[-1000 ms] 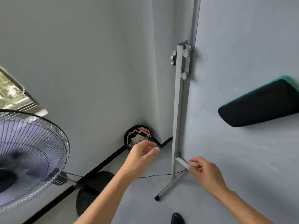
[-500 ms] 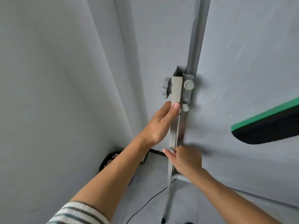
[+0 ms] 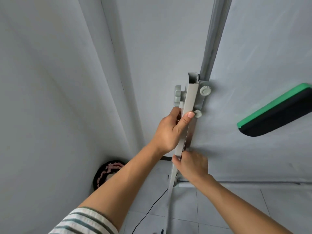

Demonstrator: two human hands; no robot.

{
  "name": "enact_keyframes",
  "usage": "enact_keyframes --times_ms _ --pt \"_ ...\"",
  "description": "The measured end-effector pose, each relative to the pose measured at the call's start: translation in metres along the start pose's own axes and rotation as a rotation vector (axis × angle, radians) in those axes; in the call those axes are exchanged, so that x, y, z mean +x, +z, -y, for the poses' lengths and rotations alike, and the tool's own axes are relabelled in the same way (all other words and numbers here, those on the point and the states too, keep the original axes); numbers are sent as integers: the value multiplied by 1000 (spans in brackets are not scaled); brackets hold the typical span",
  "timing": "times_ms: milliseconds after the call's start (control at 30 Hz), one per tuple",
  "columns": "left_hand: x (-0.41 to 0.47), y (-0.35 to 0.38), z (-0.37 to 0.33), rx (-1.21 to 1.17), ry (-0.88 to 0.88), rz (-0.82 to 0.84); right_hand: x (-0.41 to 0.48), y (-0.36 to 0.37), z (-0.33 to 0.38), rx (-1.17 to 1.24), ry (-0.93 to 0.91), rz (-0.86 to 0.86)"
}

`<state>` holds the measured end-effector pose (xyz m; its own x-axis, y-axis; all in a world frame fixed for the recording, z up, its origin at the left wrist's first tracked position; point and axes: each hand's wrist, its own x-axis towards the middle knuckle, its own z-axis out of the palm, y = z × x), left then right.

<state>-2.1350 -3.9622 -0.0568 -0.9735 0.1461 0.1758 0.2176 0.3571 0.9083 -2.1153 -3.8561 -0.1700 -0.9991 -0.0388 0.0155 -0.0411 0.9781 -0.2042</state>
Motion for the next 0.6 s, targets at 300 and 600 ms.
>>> enact_keyframes --times_ms 300,600 --pt "-135 56 -42 2 30 -97 -145 2 -45 91 -77 -84" --pt "-245 95 -78 7 33 -1 -273 -6 -74 136 43 9"
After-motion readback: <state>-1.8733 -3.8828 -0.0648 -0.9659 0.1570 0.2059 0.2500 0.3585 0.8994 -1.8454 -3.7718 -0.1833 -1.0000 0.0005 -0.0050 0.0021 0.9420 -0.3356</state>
